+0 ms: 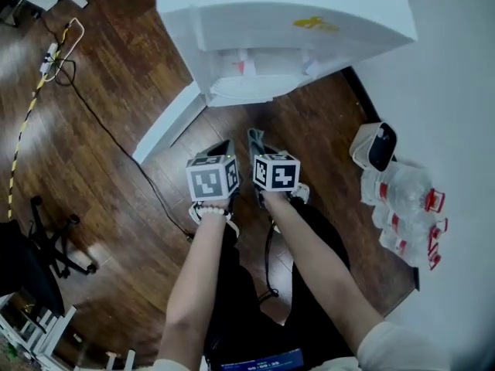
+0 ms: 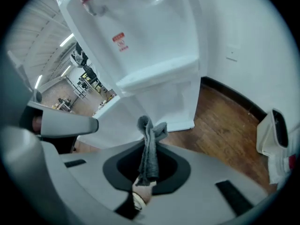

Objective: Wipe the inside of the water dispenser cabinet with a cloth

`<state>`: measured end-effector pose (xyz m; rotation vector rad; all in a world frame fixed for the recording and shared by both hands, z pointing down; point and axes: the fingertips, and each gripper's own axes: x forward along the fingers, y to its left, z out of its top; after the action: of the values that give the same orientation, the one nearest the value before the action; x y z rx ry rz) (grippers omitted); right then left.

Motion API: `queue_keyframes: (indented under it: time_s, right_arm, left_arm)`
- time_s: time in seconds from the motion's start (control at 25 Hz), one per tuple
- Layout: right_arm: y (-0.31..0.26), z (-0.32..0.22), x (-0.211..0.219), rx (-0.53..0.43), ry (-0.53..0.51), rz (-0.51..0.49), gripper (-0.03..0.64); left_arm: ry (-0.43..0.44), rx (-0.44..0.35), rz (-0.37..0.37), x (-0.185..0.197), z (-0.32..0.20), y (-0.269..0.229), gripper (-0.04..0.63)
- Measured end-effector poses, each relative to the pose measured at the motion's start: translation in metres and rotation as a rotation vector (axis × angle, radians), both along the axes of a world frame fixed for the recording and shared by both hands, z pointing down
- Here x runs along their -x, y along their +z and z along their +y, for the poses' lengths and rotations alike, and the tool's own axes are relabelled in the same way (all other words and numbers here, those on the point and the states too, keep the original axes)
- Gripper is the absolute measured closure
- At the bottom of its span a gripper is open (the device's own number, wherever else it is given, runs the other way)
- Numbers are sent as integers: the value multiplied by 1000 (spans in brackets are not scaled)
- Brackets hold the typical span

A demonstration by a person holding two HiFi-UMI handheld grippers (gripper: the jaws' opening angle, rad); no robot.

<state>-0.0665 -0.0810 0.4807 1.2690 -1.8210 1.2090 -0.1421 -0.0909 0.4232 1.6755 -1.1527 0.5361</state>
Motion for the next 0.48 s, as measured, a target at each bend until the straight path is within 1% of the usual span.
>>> queue_keyframes:
  time_s: [0.12, 0.2, 0.32, 0.48]
  right_arm:
    - [-65, 12, 5, 3, 25, 6, 577]
    - [-111, 17, 9, -8, 40, 4, 577]
    - [-174, 26, 14, -47, 50, -5, 577]
    - [-242, 37, 12, -116, 56, -11, 577]
  left_arm:
    - [63, 7, -9, 2, 11, -58, 598]
    - [99, -5, -4, 0, 18, -99, 598]
    - [110, -23, 36, -6, 35, -152, 598]
    - [125, -88, 37, -14, 50, -218, 598]
